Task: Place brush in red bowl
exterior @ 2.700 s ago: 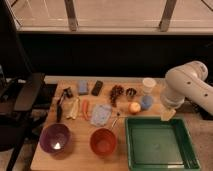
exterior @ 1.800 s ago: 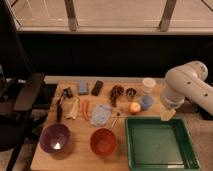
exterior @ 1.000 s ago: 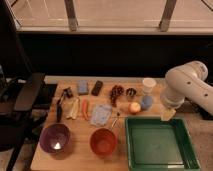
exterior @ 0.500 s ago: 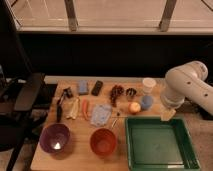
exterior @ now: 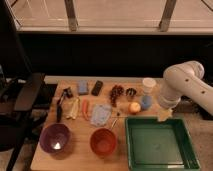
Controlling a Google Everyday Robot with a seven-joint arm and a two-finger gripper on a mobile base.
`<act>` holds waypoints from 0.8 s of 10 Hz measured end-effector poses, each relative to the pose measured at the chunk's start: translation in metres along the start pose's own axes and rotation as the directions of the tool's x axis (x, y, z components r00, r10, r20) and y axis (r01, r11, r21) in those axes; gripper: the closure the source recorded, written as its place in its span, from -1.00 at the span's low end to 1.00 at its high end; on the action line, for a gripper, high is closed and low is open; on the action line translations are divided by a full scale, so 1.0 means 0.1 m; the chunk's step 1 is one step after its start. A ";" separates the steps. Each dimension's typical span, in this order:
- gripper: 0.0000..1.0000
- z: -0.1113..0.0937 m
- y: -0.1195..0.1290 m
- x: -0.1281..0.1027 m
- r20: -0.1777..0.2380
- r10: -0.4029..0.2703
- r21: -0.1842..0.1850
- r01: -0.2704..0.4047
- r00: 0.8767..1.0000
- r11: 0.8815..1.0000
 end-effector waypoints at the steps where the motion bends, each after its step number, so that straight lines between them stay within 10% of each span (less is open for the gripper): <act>1: -0.30 0.02 -0.05 -0.19 0.037 -0.068 0.000 0.068 0.997 0.998; 6: -0.30 -0.05 -0.35 -1.39 0.188 -0.344 0.087 0.333 0.920 0.939; 8: -0.30 -0.07 -0.35 -1.42 0.191 -0.350 0.093 0.338 0.917 0.936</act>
